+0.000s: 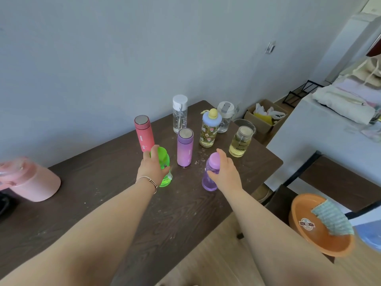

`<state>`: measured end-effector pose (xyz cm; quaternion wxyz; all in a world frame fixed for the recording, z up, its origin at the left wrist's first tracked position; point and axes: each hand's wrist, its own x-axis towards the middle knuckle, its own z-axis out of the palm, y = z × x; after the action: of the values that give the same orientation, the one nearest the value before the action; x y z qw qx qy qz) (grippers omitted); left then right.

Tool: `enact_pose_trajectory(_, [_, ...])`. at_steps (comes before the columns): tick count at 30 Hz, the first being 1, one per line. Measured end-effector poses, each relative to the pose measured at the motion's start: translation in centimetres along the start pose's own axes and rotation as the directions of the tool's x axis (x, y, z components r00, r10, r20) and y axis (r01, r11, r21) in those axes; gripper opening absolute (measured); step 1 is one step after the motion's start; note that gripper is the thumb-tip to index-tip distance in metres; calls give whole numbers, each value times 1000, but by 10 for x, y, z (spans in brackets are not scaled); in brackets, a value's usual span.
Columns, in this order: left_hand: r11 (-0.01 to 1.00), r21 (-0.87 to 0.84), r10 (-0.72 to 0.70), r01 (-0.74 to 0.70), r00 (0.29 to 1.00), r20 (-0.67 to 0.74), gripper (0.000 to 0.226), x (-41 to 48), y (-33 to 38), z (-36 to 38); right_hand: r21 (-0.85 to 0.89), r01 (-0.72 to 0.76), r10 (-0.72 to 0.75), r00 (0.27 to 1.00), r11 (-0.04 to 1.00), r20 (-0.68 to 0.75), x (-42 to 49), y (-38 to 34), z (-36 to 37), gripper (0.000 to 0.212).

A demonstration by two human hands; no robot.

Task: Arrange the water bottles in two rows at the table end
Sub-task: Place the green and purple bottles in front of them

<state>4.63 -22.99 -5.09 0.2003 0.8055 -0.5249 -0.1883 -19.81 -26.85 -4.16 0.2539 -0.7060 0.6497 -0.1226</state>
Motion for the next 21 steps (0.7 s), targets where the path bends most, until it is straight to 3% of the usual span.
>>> enact_pose_trajectory(21, [959, -284, -104, 25, 958, -267, 81, -9, -9, 20, 155, 109, -105, 994, 982, -35, 4, 4, 1, 85])
